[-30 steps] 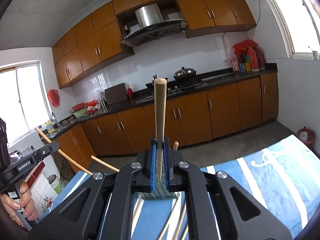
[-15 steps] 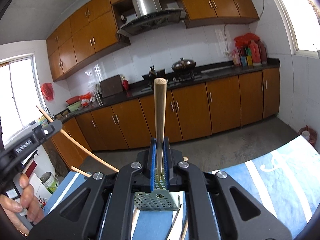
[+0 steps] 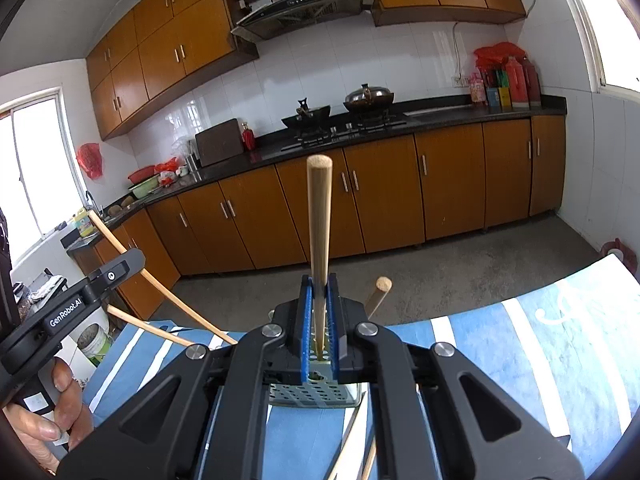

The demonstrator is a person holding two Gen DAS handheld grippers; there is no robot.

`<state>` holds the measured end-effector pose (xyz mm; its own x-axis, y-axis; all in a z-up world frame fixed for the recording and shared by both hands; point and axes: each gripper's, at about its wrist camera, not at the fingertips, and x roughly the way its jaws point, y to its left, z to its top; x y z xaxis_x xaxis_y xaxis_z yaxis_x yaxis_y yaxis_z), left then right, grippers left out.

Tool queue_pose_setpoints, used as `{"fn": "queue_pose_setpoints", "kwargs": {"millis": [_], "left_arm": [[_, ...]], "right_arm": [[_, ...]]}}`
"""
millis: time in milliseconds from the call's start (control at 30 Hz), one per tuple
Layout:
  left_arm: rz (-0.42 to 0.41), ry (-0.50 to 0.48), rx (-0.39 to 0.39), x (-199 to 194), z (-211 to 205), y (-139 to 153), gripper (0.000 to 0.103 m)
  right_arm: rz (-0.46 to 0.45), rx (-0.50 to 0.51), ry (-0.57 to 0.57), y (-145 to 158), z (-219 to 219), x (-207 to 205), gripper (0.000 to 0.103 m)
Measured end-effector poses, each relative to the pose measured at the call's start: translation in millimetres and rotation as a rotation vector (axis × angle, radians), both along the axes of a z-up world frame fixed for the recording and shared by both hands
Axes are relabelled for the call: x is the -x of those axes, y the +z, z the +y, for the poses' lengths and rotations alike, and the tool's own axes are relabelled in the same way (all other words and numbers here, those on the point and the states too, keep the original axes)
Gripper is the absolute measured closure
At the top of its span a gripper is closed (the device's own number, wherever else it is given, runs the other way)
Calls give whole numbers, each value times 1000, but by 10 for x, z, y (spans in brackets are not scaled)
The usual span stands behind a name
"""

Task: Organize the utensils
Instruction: 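Drop both chopsticks into the green holder by opening both grippers, then grasp another wooden chopstick with the right gripper while the left gripper grasps one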

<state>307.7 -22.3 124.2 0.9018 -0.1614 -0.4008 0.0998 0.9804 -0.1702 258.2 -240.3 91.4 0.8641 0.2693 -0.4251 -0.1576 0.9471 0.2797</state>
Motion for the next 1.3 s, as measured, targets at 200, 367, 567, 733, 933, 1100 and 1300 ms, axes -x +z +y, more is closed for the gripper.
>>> {"fn": "queue_pose_setpoints", "kwargs": {"millis": [200, 367, 567, 733, 933, 1100, 1300], "left_arm": [[-15, 10, 2, 113, 63, 60, 88], [-37, 20, 11, 334, 168, 167, 86], [-33, 50, 4, 759, 358, 160, 80], [22, 79, -48, 1065, 551, -199, 73], [204, 102, -135, 1163, 676, -1028, 71], [320, 87, -102, 1176, 715, -1473, 70], [370, 66, -93, 1205, 664, -1691, 66]], "right_arm": [[-15, 8, -12, 68, -53, 73, 95], [-46, 14, -38, 162, -129, 281, 95], [-27, 20, -95, 72, -401, 604, 95], [119, 36, -137, -422, -605, 737, 95], [353, 52, -111, -1262, -508, 698, 94], [457, 49, -19, -1650, -163, 662, 95], [489, 61, 3, -1822, 85, 655, 94]]}}
